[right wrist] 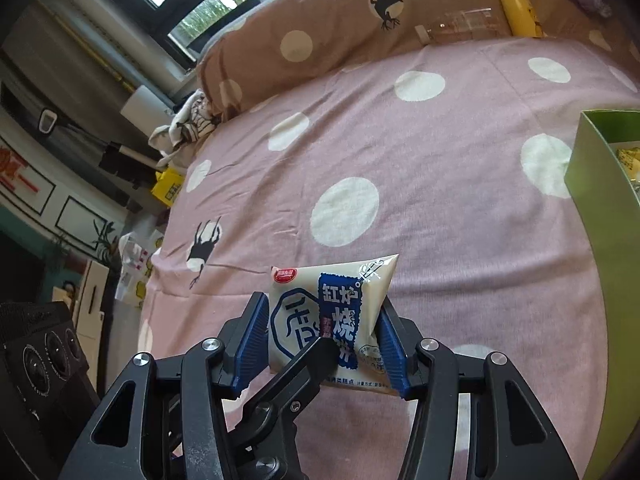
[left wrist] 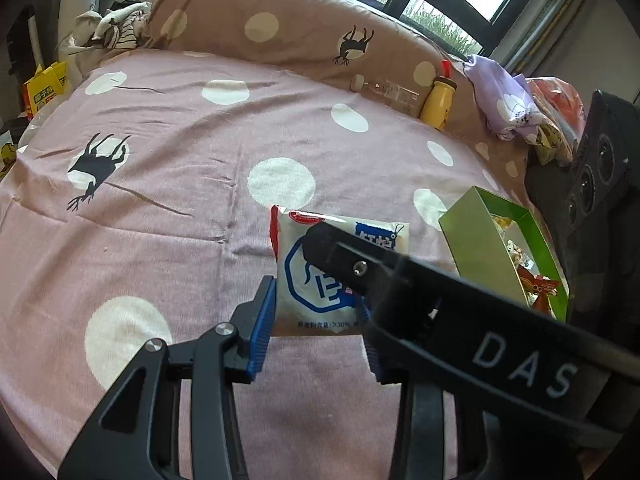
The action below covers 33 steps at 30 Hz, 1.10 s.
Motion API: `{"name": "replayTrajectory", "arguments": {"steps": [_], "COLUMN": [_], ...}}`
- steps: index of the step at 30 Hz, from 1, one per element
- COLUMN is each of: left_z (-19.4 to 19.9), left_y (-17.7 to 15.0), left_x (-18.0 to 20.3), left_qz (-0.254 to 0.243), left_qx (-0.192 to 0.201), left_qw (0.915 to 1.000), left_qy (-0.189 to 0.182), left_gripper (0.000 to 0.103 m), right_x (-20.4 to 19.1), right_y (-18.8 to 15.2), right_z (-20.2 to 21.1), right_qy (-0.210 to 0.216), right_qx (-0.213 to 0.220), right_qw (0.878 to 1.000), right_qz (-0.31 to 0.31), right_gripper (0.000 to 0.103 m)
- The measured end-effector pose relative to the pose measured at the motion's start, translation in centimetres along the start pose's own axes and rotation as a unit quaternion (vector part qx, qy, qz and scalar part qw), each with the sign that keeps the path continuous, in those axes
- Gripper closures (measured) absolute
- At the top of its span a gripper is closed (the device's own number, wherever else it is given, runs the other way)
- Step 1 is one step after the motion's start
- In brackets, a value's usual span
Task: Organize snacks
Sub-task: 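Carry the biscuit pack into the green box and open the right gripper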
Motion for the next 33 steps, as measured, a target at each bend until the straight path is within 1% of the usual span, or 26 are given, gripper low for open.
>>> {"name": "replayTrajectory", "arguments": {"steps": [7,12,15,19,25,27,29,31,33], "left_z": [2.3,3.4,3.6,4.2,5.1,5.1,5.1,5.5,5.7], "left_y": [-0.8,-1.0,-1.1,-1.2,-1.6,-1.5,-1.3,-1.2,-1.1], "left_x": [1.7,2.6,3.2,4.2,6.9,7.8,8.7,10.2,11.4], "left_qz": [-0.02,-0.033,-0.04,-0.05,-0.081,-0.079,-0.08,-0.102,-0.12], "left_qx": [0.035,0.059,0.062,0.072,0.089,0.09,0.094,0.107,0.115], "left_qw": [0.9992,0.9975,0.997,0.9951,0.99,0.9891,0.9884,0.9855,0.9821], "left_qy": [-0.001,-0.019,-0.025,-0.046,-0.073,-0.085,-0.088,-0.083,-0.089], "left_gripper": [0.065,0.064,0.064,0.062,0.062,0.062,0.061,0.061,0.062], "right_x": [-1.2,-1.4,-1.0,-0.8,0.3,0.9,1.3,2.1,2.8], "right_y": [-1.0,-1.4,-1.5,-1.6,-2.1,-2.0,-1.6,-1.3,-1.1], "right_z": [2.6,4.7,5.7,7.1,10.2,11.2,12.1,13.2,14.1], "right_qy": [-0.006,-0.007,-0.01,-0.019,-0.028,-0.034,-0.036,-0.027,-0.021], "right_qx": [0.033,0.067,0.082,0.101,0.14,0.151,0.163,0.173,0.185], "right_qw": [0.999,0.997,0.996,0.994,0.99,0.988,0.986,0.985,0.982], "right_qz": [0.031,0.032,0.021,0.02,0.009,0.004,0.001,-0.004,-0.011], "right_gripper": [0.047,0.047,0.047,0.047,0.047,0.047,0.047,0.047,0.047]}}
Point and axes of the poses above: each gripper's, at about its wrist camera, not at the fingertips, and z roughly against the way its jaws point, x to its right, y to its top, the point moved 1 cm from there along -z, roughly the way its jaws point, and after that the axes turned 7 degrees about x, right-handed, at the moved point
